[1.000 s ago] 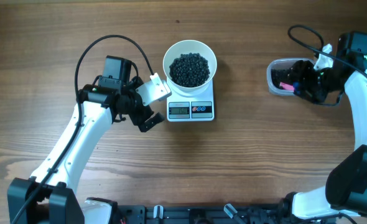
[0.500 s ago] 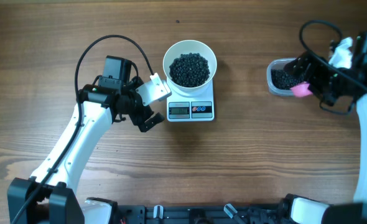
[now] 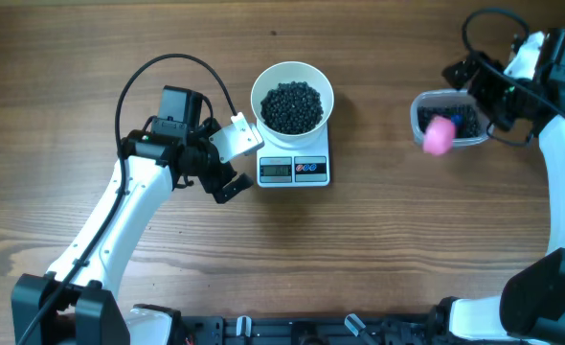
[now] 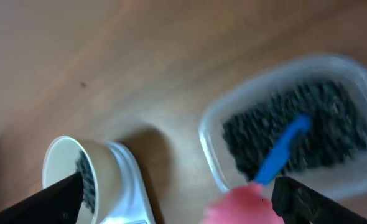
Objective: Scoop item into bowl and weigh 150g on scale
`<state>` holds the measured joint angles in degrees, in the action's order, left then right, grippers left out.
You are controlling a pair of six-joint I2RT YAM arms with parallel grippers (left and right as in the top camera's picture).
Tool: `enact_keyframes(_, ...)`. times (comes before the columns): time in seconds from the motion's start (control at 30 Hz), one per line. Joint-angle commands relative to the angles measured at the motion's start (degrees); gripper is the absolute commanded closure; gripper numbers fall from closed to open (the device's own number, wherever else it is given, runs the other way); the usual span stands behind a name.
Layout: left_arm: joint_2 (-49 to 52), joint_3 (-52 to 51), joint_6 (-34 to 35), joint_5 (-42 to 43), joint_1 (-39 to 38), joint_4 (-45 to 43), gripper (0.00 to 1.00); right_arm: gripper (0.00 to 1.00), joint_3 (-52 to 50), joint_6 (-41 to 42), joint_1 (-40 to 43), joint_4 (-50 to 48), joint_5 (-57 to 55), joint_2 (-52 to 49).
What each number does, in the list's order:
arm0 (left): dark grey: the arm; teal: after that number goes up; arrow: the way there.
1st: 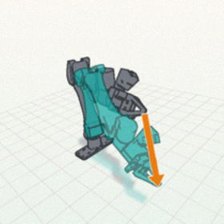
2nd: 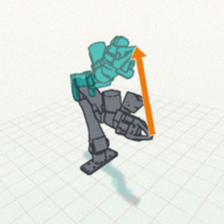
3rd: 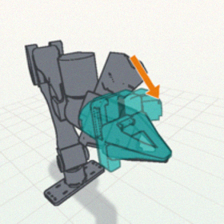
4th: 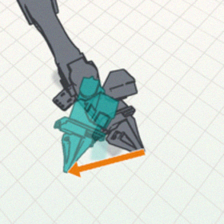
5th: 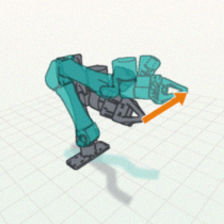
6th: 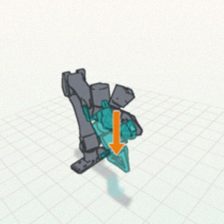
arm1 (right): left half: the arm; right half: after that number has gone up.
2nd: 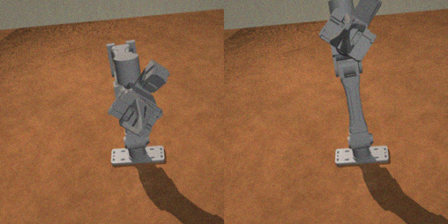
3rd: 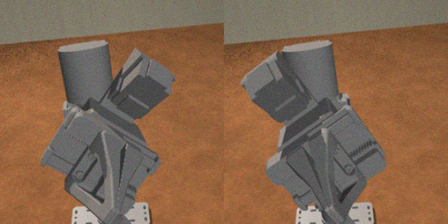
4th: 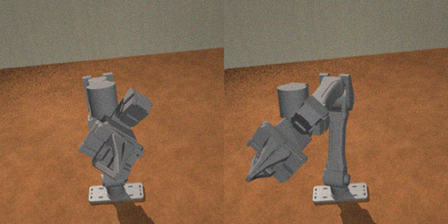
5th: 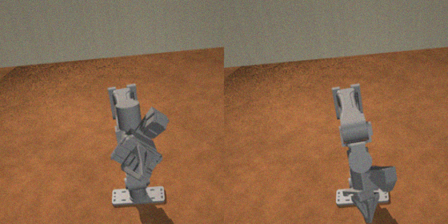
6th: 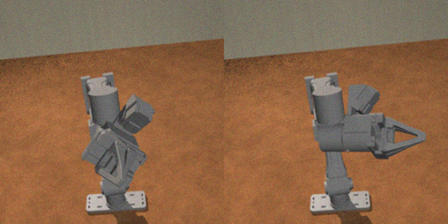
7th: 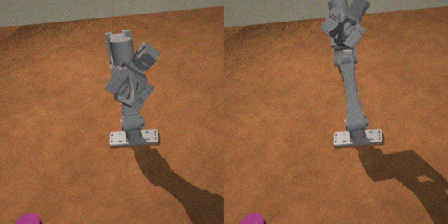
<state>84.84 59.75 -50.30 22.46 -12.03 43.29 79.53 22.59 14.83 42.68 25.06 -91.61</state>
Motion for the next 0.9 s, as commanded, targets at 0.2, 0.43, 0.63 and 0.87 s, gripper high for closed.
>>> enact_keyframes(0.2,0.3,0.2,-0.7,1.3,0.2,-0.2,0.0,0.0,0.2,1.8,0.3,-2.7,10.1,2.5)
enact_keyframes(0.43,0.3,0.2,-0.7,1.3,0.2,-0.2,0.0,0.0,0.3,3.9,0.2,-3.6,10.6,13.2)
enact_keyframes(0.63,0.3,0.2,-0.7,1.3,0.2,-0.2,0.0,0.0,0.3,13.9,0.2,-4.6,7.4,21.5)
enact_keyframes(0.87,0.3,0.2,-0.7,1.3,0.2,-0.2,0.0,0.0,0.3,13.5,0.3,-4.0,5.0,26.7)
